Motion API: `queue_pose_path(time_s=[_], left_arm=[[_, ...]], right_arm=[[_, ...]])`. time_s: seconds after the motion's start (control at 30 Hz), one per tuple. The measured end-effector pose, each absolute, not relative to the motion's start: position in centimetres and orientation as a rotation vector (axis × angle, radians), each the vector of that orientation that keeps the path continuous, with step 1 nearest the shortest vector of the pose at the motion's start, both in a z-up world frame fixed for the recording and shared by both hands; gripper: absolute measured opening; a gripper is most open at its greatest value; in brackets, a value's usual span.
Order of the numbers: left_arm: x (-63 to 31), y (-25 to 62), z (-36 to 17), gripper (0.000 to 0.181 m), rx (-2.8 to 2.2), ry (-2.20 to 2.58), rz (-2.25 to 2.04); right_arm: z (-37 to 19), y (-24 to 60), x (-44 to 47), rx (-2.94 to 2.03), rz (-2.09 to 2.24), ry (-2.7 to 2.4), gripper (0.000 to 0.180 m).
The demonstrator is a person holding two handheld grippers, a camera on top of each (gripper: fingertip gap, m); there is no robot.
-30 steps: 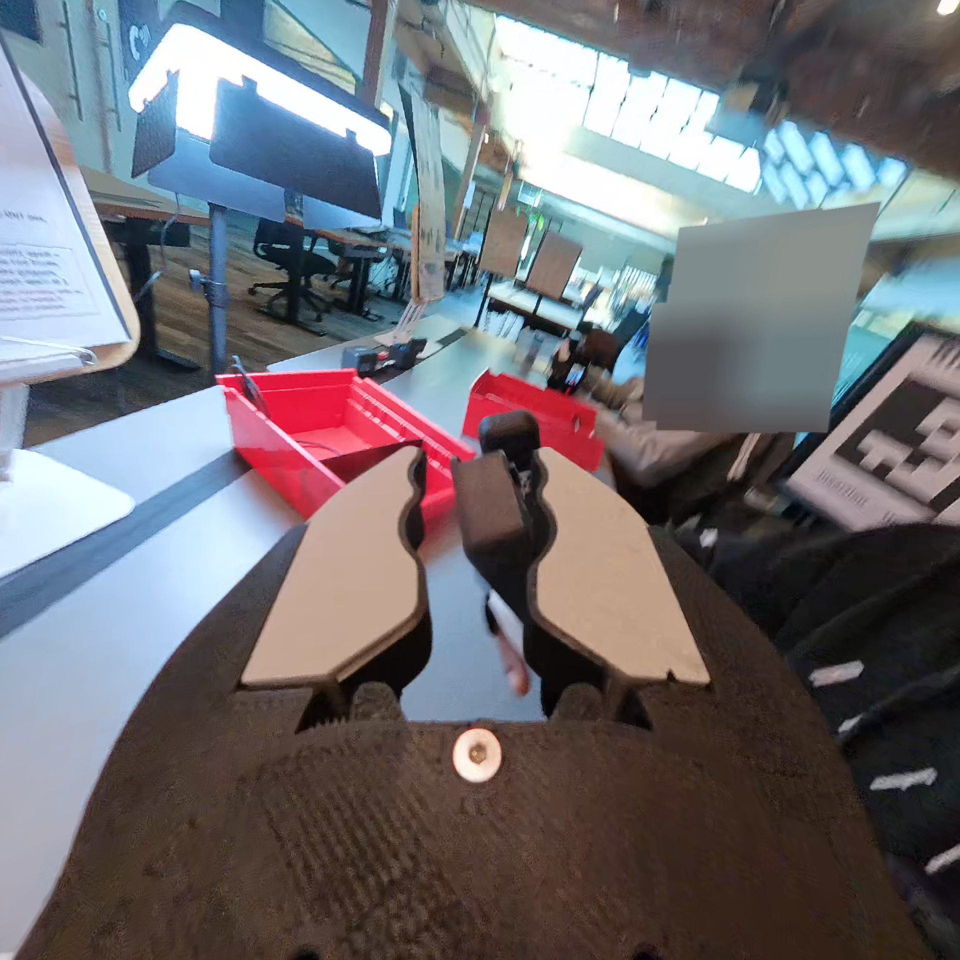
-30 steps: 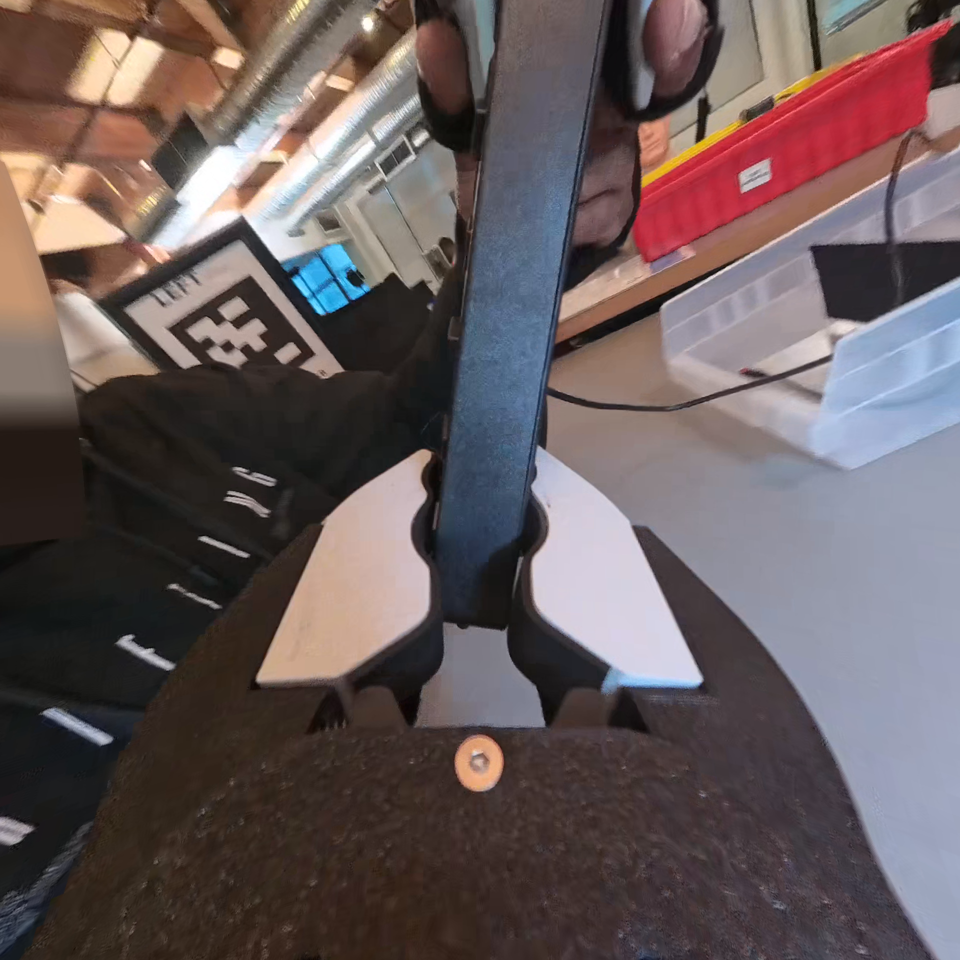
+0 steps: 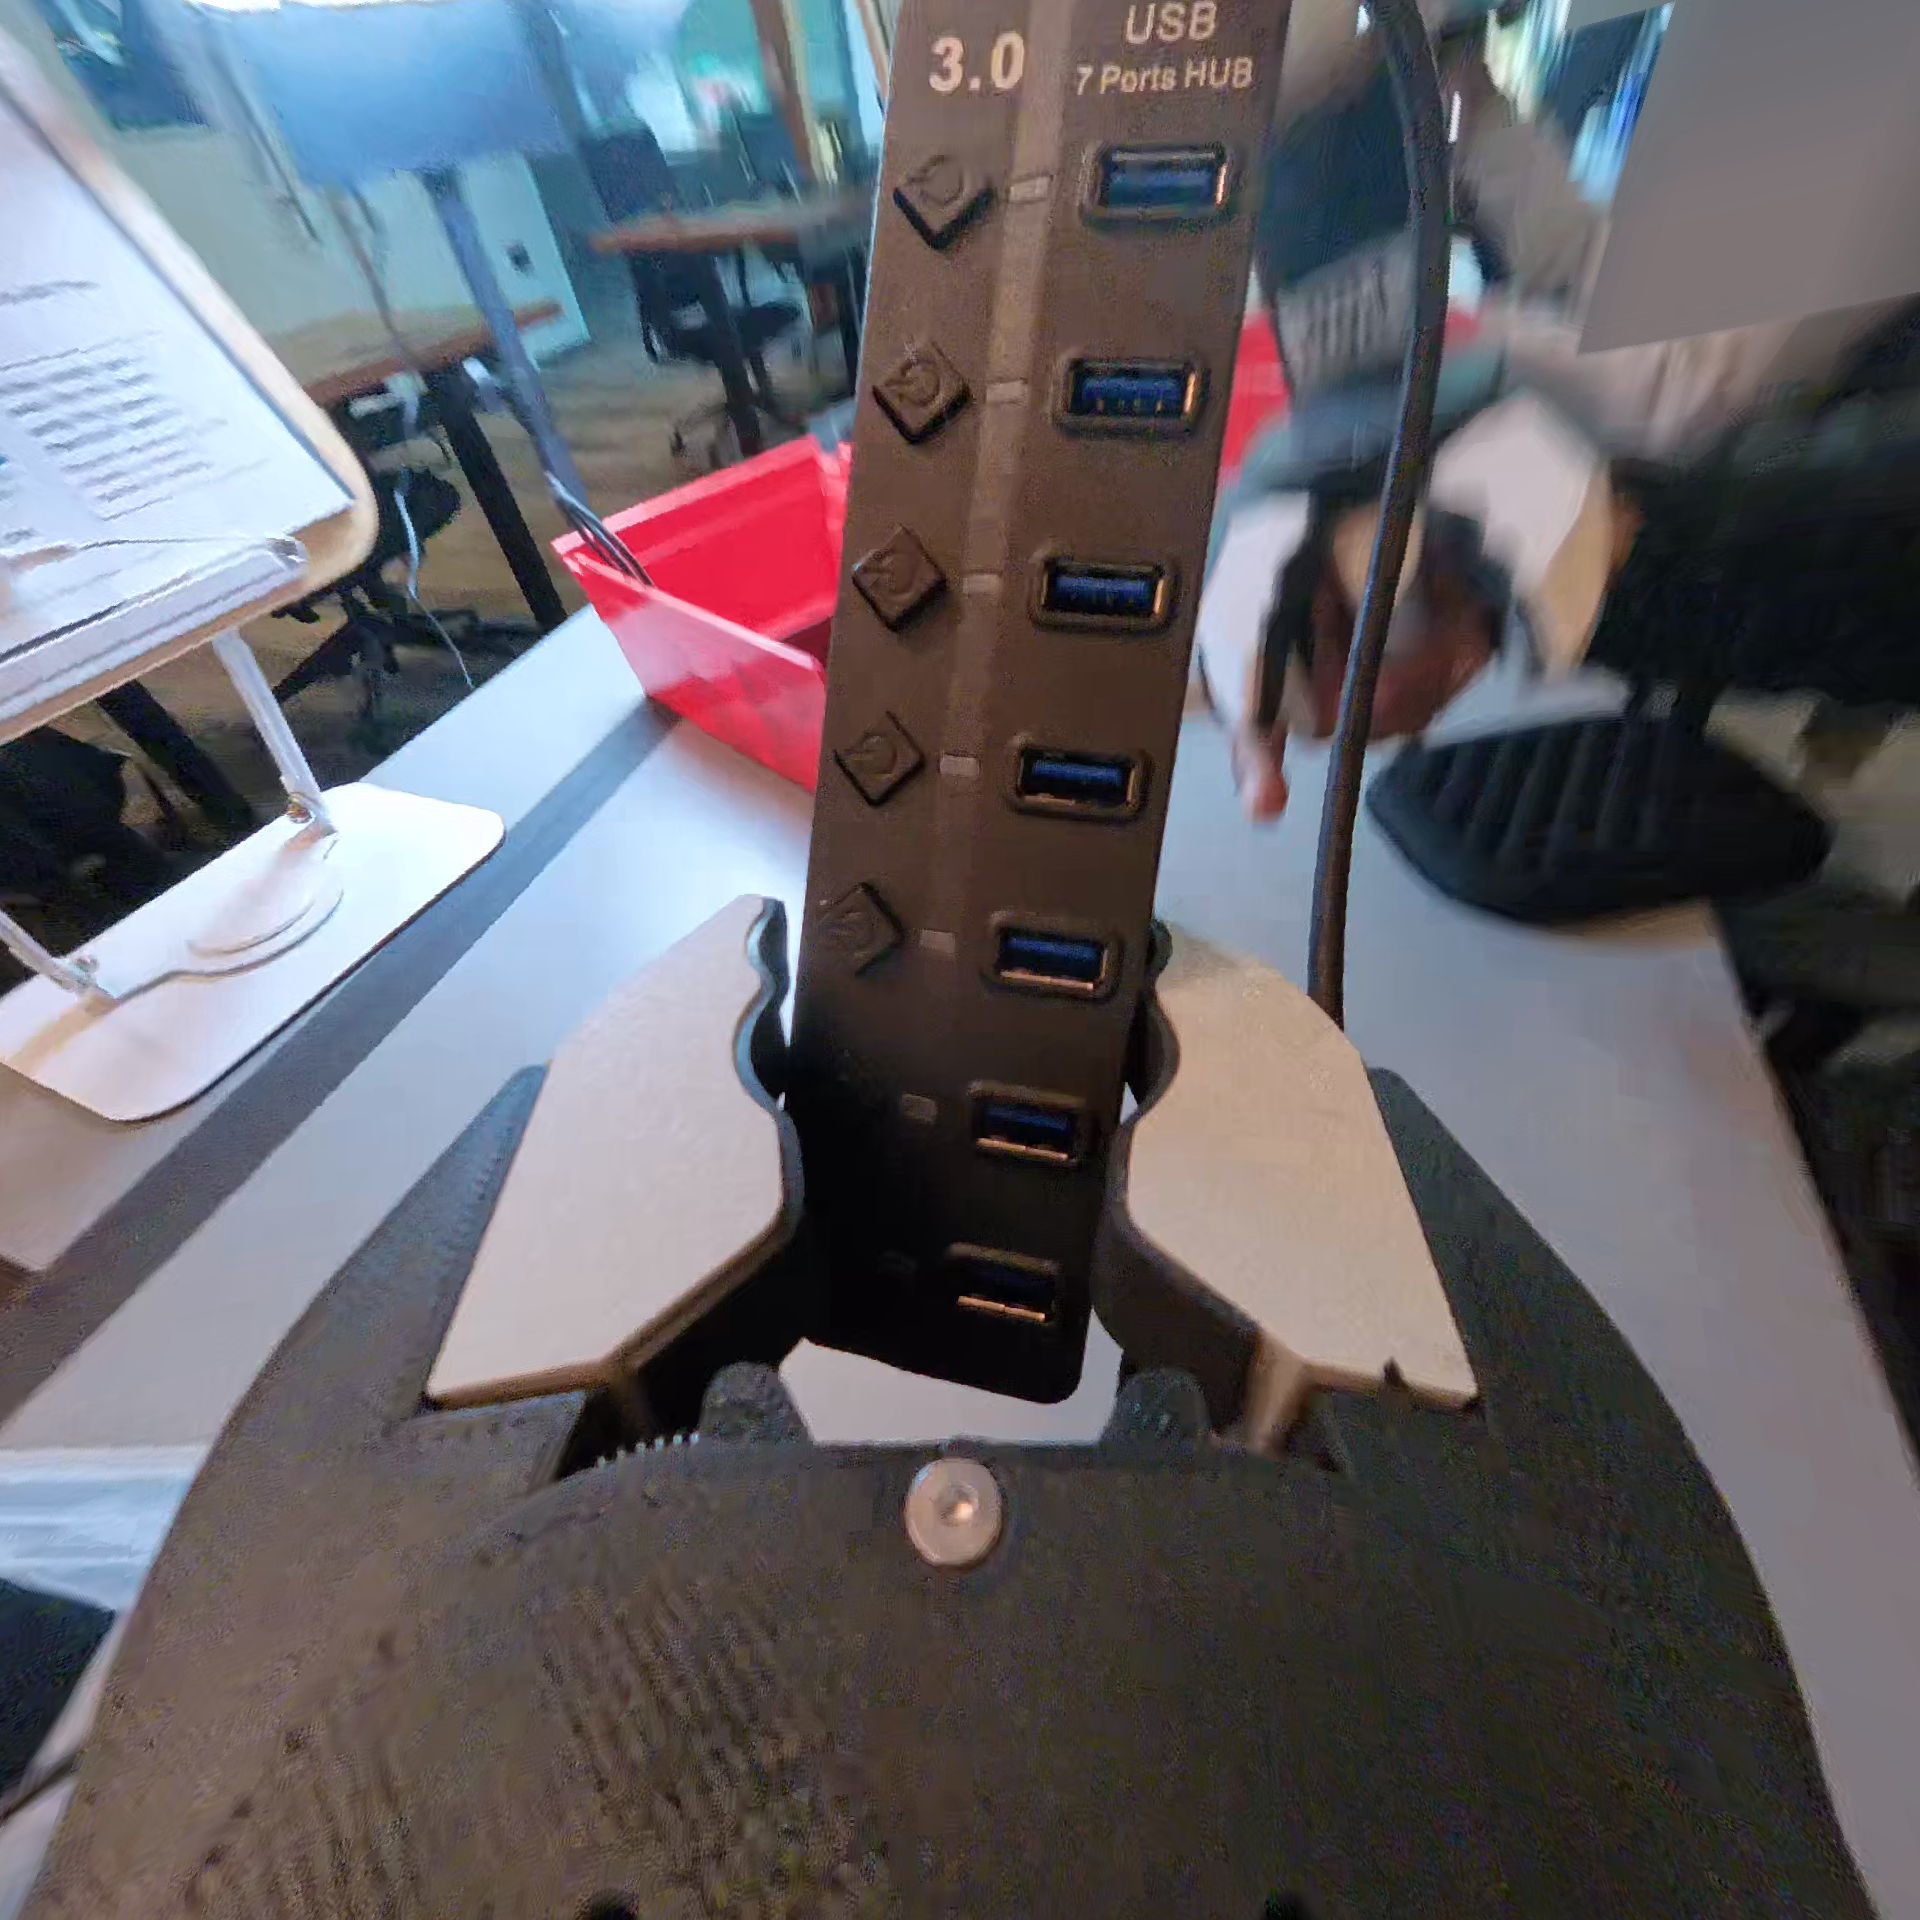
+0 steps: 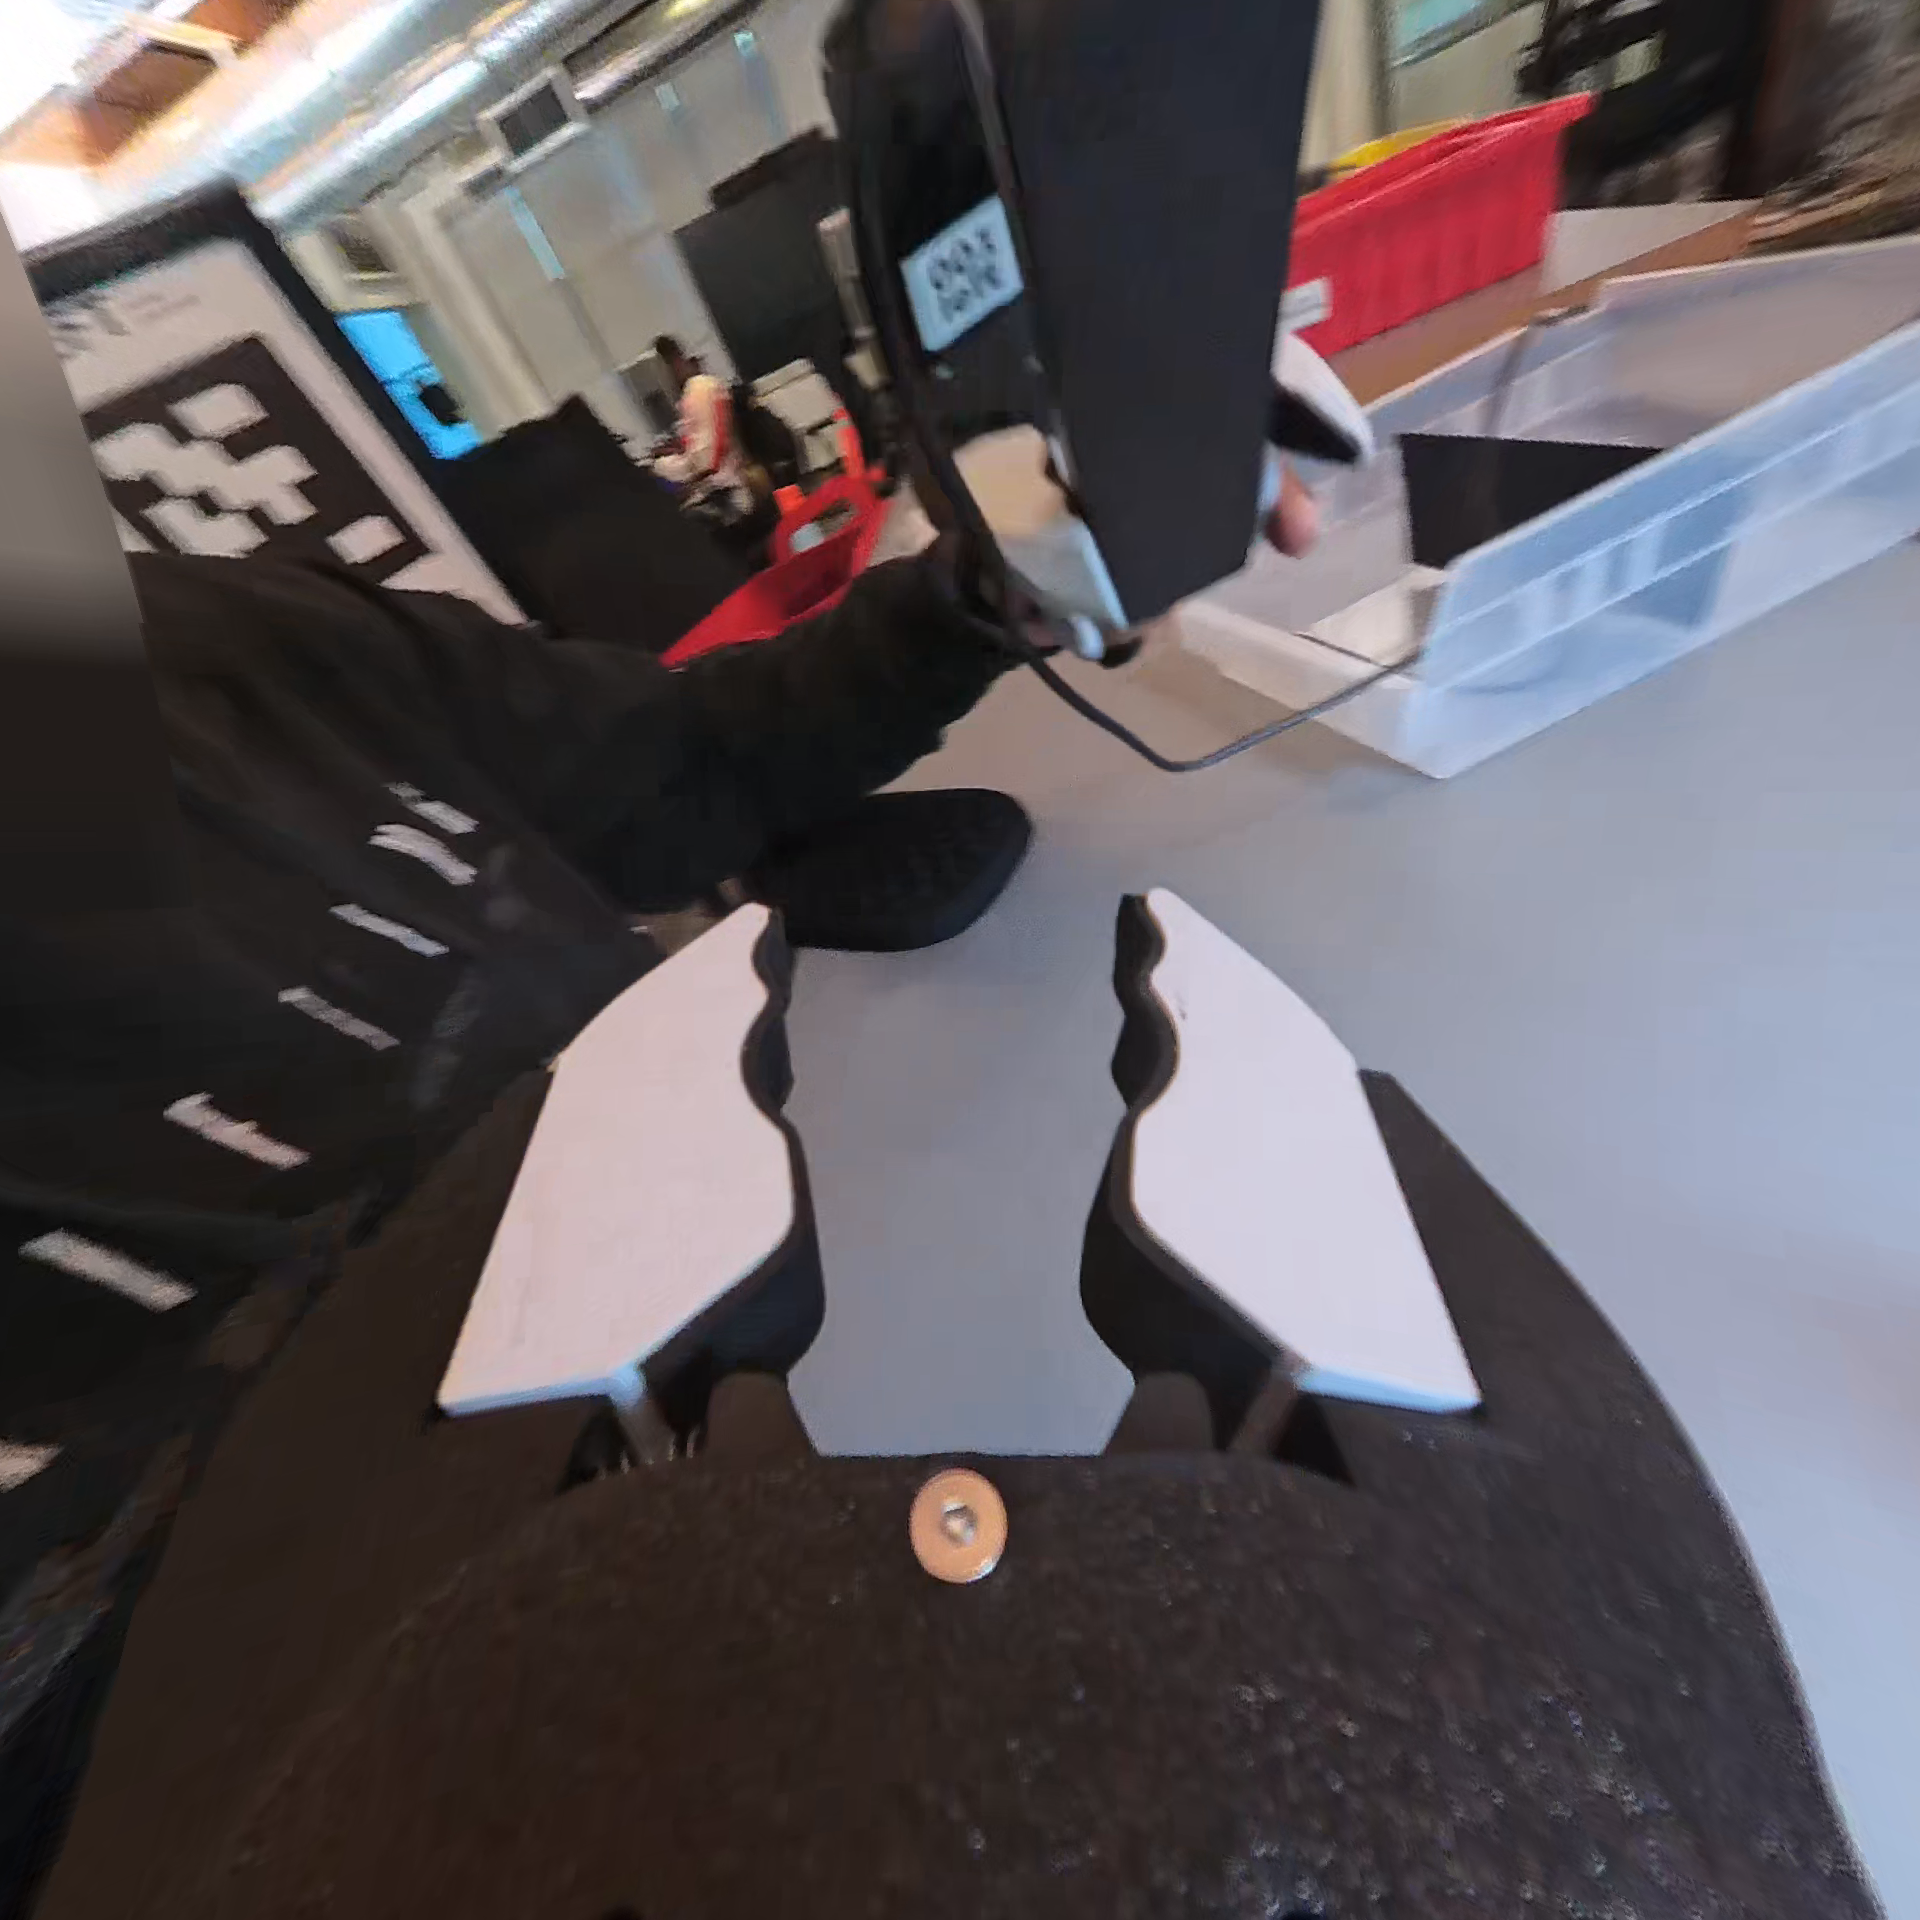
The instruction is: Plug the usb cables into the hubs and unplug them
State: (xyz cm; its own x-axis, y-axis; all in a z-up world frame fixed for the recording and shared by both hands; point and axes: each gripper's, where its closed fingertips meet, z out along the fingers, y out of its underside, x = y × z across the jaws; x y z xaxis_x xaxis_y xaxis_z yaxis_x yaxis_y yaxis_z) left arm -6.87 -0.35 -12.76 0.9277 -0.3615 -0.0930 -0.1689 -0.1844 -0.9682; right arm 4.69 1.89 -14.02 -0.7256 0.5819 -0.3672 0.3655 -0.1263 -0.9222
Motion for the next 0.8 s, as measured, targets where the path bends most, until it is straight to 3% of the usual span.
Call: queue_pose_path(time_s=[0.2,0.37,0.4,0.47,0.63,0.8], left_arm=[[-7.9,0.2,-7.2,0.064,-1.544,0.194,-0.352],[-6.9,-0.1,-4.6,0.064,-1.466,0.123,-0.419],[-6.9,-0.2,-4.5,0.064,-1.467,0.110,-0.408],[-7.2,-0.7,-4.1,0.064,-1.451,0.095,-0.390],[-11.5,-2.6,-4.1,0.064,-1.477,0.013,-0.181],[-14.7,-2.6,-9.5,0.064,-1.740,0.095,0.095]], right_arm=[[-19.2,-2.4,-3.2,-1.051,1.575,-1.930,0.063],[-18.4,-6.4,-10.7,-0.870,1.408,-1.779,0.066],[-17.7,-7.1,-11.5,-0.832,1.403,-1.746,0.055],[-16.5,-7.5,-12.1,-0.753,1.350,-1.698,0.006],[-16.0,-7.1,-8.6,-0.620,1.359,-1.791,0.005],[-14.8,-6.2,-2.4,-0.515,1.635,-1.920,0.005]])
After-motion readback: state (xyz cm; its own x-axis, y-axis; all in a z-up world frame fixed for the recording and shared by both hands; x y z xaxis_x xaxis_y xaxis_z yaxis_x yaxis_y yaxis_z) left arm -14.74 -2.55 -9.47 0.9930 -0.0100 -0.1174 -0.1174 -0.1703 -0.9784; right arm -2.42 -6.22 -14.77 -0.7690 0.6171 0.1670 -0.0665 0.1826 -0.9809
